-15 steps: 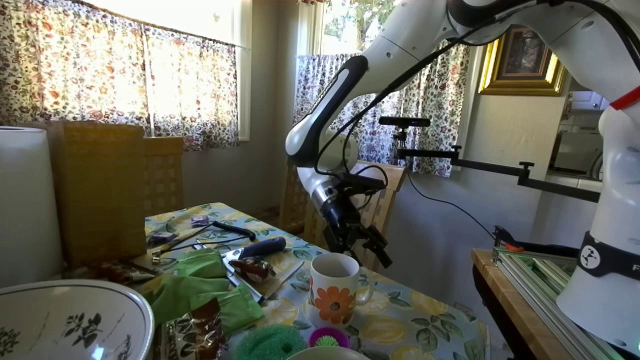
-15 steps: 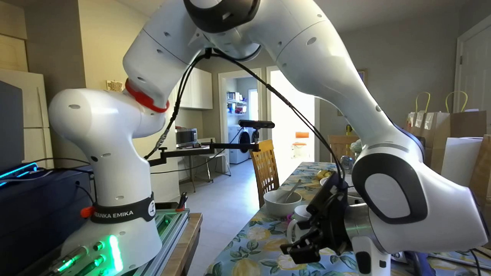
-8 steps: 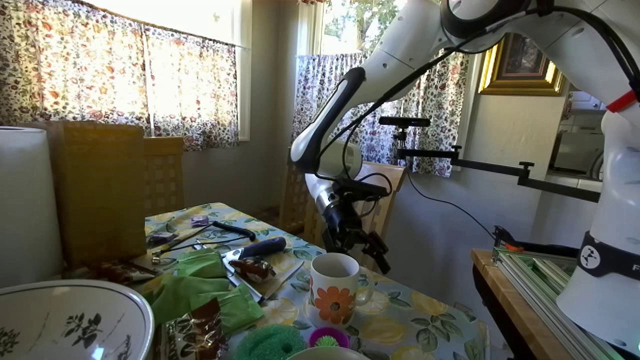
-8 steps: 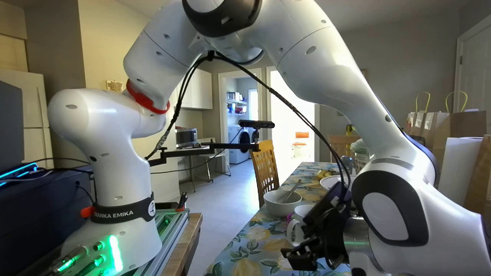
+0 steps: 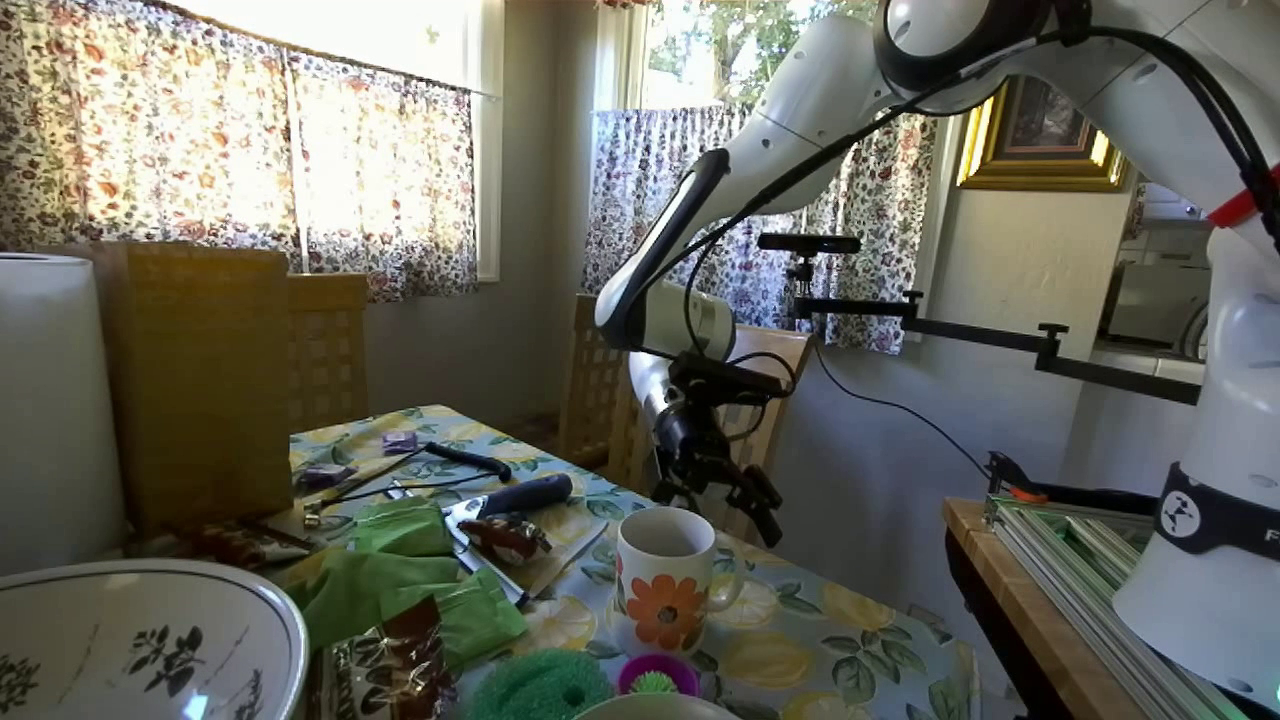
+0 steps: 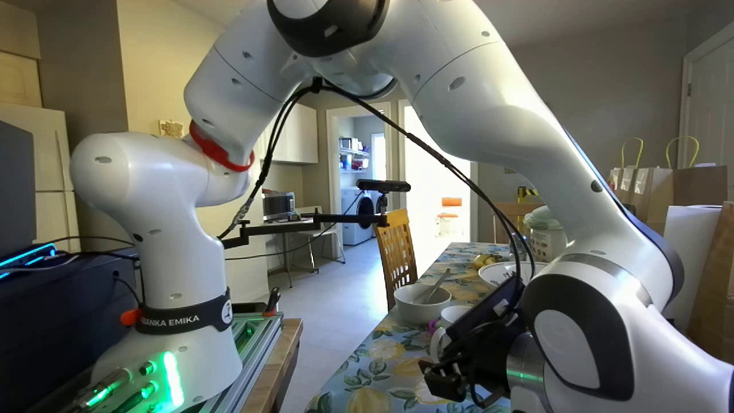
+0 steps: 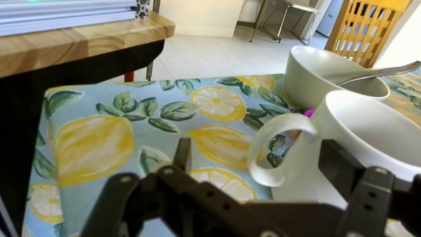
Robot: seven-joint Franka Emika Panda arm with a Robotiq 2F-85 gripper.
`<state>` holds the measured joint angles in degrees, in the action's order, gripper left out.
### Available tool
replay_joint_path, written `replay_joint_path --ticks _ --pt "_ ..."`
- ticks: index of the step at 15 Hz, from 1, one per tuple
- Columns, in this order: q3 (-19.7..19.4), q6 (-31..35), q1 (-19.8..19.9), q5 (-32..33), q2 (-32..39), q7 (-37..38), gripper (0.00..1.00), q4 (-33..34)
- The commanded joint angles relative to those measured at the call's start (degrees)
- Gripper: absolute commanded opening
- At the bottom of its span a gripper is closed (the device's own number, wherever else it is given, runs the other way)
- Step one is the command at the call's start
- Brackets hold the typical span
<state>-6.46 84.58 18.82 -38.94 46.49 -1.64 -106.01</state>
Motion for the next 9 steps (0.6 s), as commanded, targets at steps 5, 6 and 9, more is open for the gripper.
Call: replay_joint_path --ticks 5,6,9 --pt "-2.19 -3.01 -0.11 -3.67 -0.09 1.72 1.00 -2.12" --pt "-2.43 -3.30 -0.24 -3.85 -0.06 2.07 1.00 -2.37" --pt "-2.90 -3.40 -0.60 -3.79 0.01 3.22 1.00 -3.21"
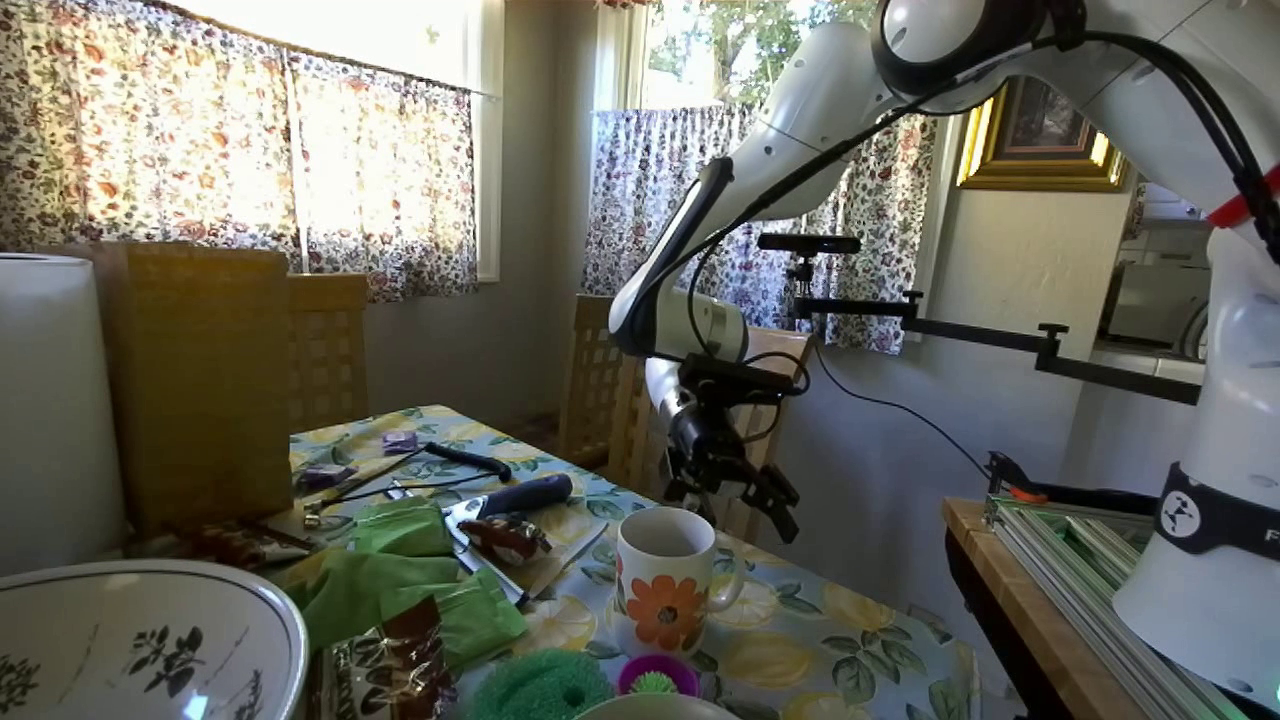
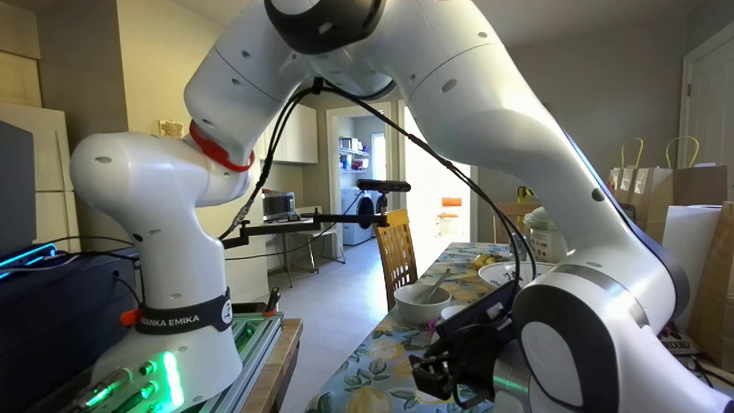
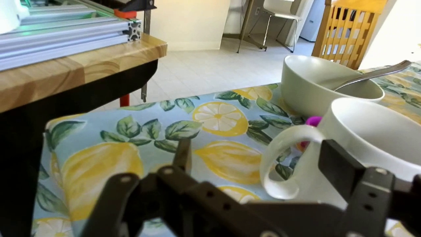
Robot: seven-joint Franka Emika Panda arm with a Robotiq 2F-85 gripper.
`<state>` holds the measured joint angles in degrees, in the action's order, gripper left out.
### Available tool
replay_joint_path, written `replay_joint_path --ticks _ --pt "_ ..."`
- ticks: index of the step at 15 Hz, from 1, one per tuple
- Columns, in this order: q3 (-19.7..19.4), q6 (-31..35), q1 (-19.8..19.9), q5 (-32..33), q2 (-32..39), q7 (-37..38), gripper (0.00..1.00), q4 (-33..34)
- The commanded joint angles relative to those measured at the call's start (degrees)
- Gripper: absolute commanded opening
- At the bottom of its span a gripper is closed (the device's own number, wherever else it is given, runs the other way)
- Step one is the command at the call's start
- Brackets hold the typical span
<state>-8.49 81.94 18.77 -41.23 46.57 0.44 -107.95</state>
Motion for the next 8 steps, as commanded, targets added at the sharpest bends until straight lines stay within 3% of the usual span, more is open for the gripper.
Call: replay_joint_path --ticks 1,8 --pt "-0.94 -0.81 -0.57 -1.55 0.05 1.43 1.00 -1.41" --pt "-1.26 -0.53 -0.62 -1.56 1.78 3.05 1.00 -0.94"
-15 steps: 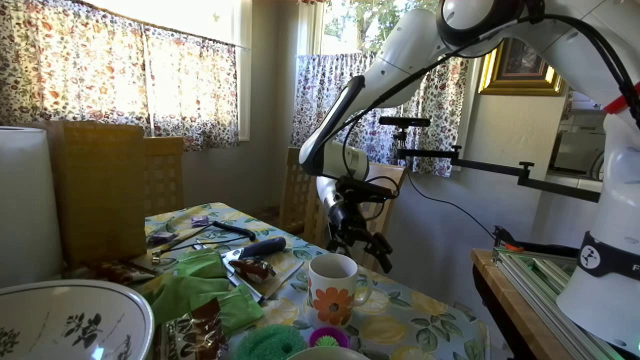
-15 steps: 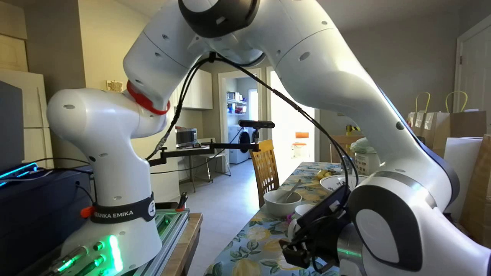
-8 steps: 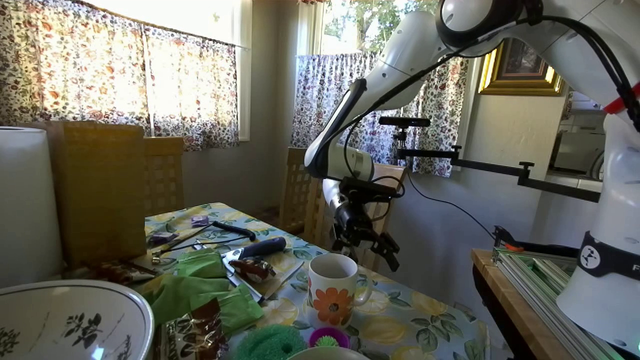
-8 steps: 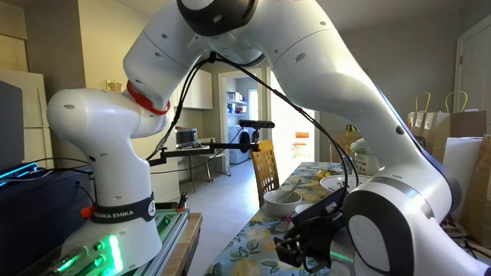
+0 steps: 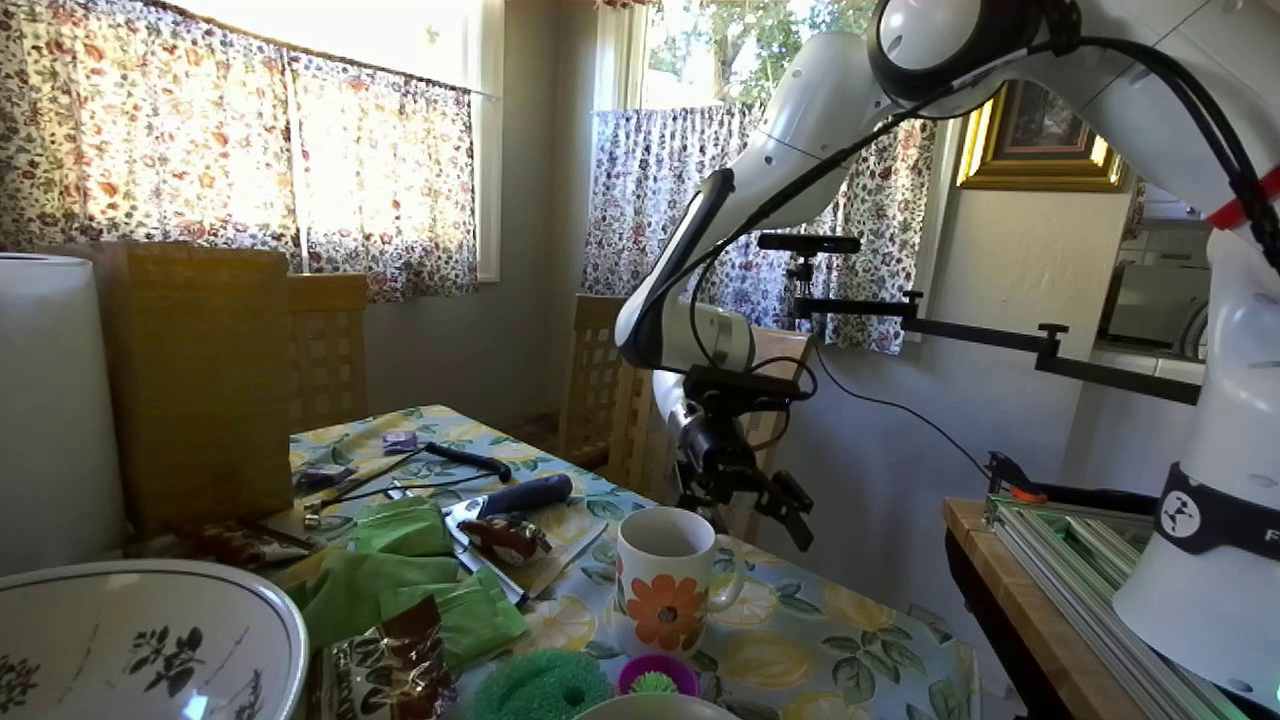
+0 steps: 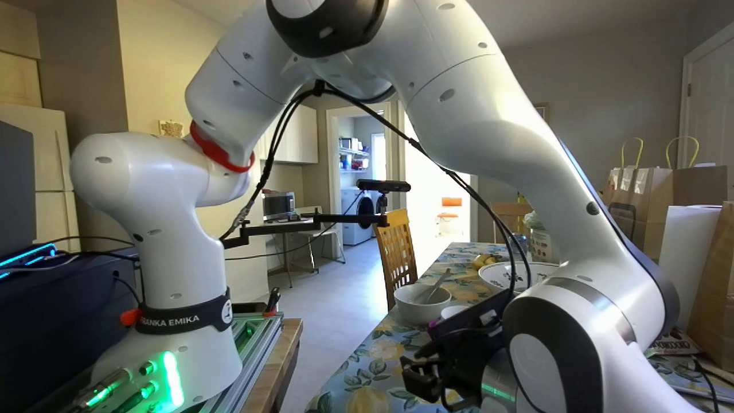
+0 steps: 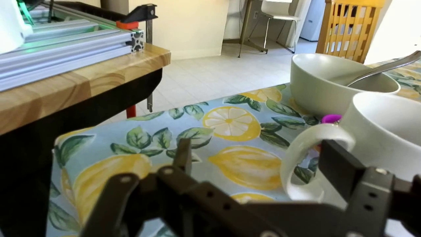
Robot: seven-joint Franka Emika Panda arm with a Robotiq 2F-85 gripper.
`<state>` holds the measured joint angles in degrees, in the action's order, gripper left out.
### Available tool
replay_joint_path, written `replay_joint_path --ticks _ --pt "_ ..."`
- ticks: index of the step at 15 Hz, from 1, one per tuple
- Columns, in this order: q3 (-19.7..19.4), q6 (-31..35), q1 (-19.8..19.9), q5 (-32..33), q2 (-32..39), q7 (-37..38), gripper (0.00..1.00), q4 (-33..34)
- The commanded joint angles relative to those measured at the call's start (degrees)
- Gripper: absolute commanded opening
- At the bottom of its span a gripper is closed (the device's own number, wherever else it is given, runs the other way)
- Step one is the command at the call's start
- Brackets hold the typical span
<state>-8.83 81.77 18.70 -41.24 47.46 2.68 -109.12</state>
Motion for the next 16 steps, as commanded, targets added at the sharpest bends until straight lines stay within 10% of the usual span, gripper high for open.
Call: replay_joint_path --ticks 1,4,9,16 --pt "-1.03 -0.26 -0.57 -1.52 1.13 1.02 1.00 0.39" --pt "-1.34 0.16 -0.58 -1.64 1.85 1.45 1.00 0.89" --pt "-1.35 0.95 -0.56 -1.75 2.12 1.66 0.48 1.47" --pt "-1.33 1.02 -0.30 -3.50 2.23 2.29 0.59 2.21"
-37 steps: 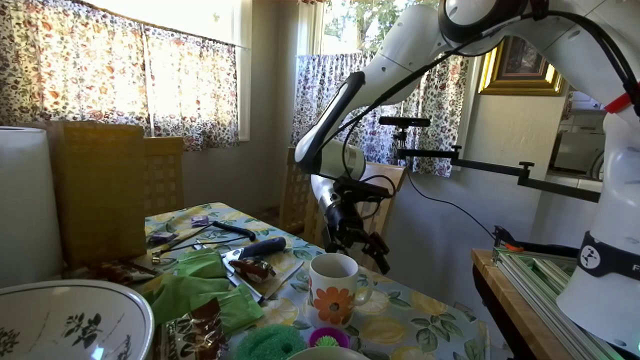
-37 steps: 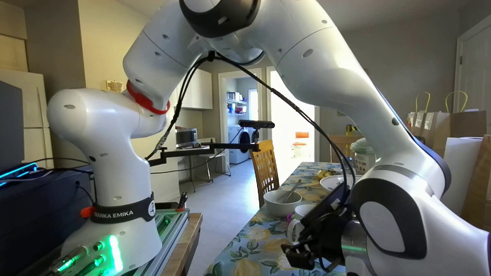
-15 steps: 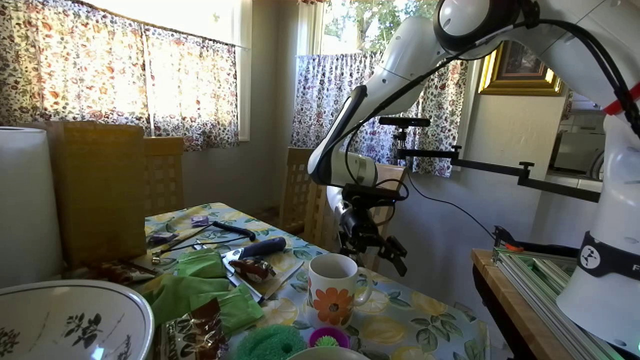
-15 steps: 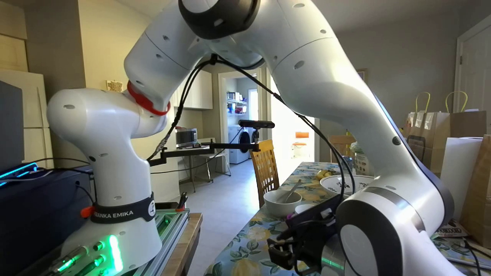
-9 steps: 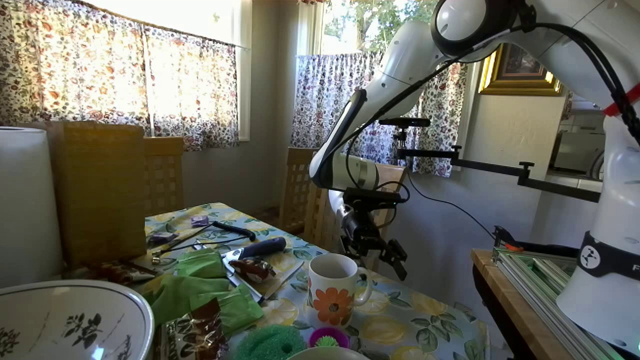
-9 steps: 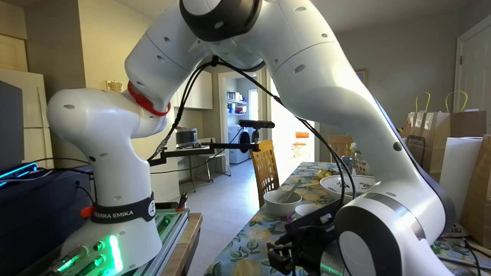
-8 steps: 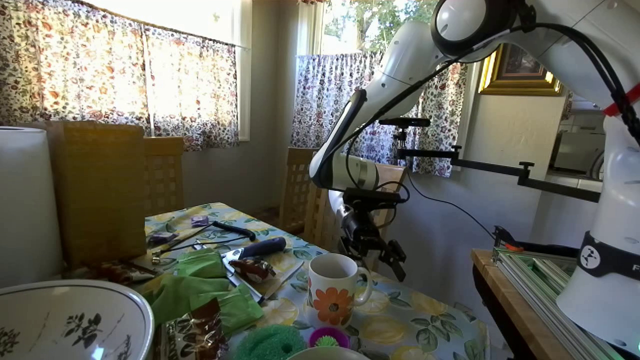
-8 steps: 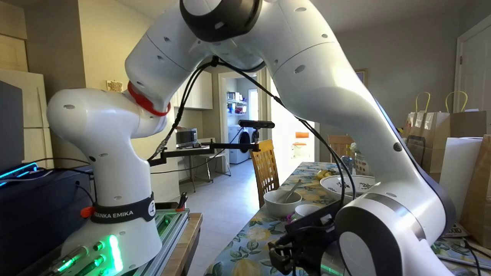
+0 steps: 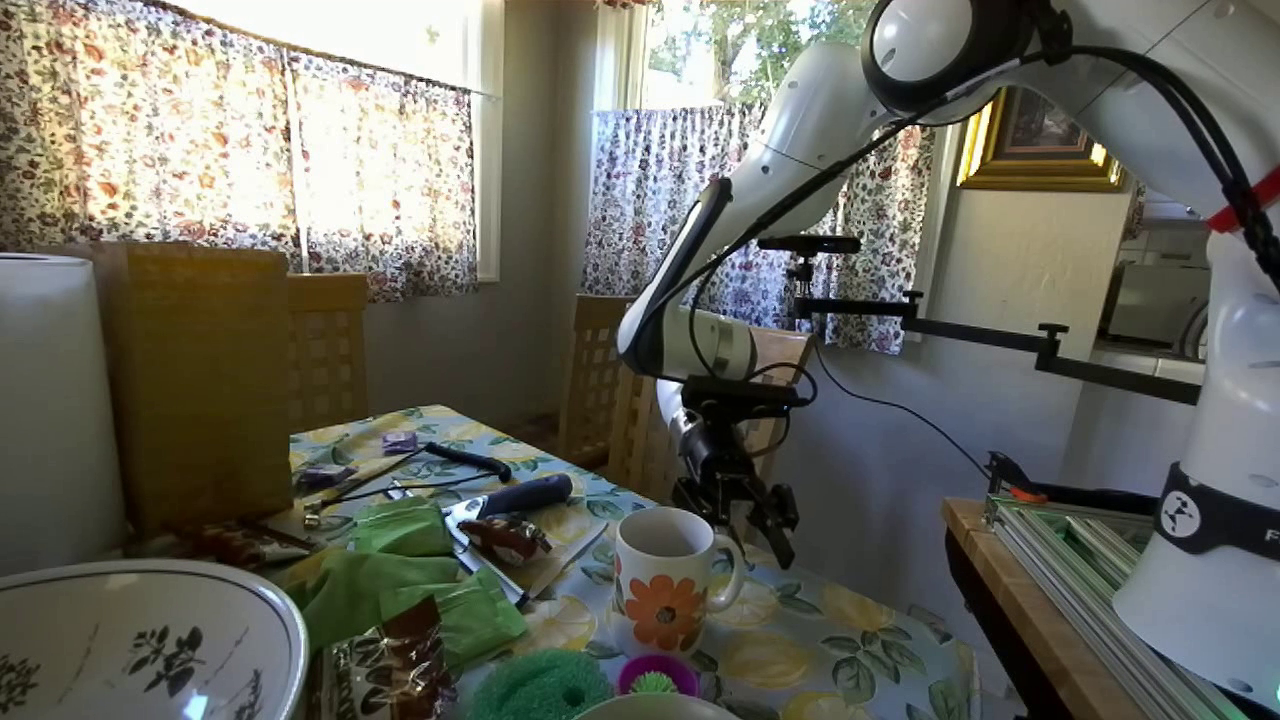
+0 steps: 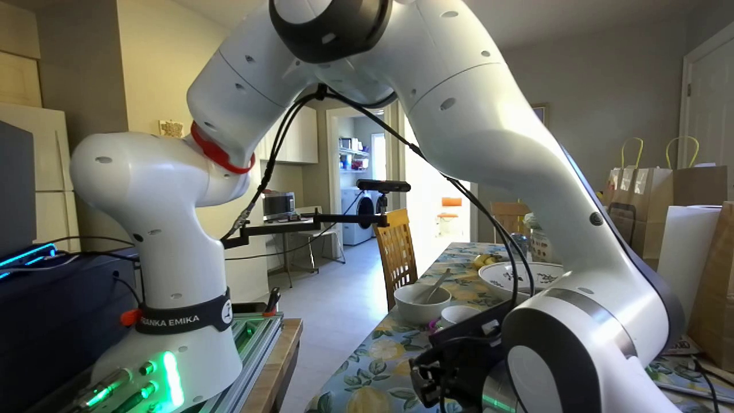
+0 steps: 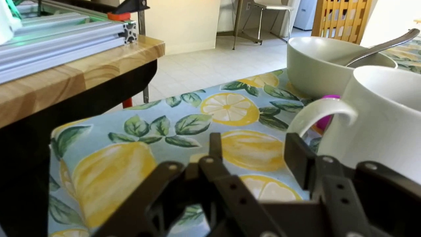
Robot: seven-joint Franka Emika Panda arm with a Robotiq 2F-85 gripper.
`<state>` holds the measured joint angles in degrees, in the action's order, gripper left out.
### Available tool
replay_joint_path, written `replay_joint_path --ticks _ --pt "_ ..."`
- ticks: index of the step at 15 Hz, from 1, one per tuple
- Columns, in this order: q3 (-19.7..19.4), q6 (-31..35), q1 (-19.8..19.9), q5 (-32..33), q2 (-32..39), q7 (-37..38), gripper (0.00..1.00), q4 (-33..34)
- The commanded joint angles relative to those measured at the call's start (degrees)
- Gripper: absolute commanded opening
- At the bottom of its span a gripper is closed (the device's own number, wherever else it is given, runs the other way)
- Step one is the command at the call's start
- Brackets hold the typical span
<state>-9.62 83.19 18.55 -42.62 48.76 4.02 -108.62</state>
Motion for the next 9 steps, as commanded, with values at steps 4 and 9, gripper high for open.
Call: replay_joint_path --ticks 4,9 --pt "-0.72 -0.50 0.00 -4.08 1.33 1.60 0.57 2.75" --pt "-0.77 -0.53 -0.30 -6.25 1.49 2.27 0.61 2.98"
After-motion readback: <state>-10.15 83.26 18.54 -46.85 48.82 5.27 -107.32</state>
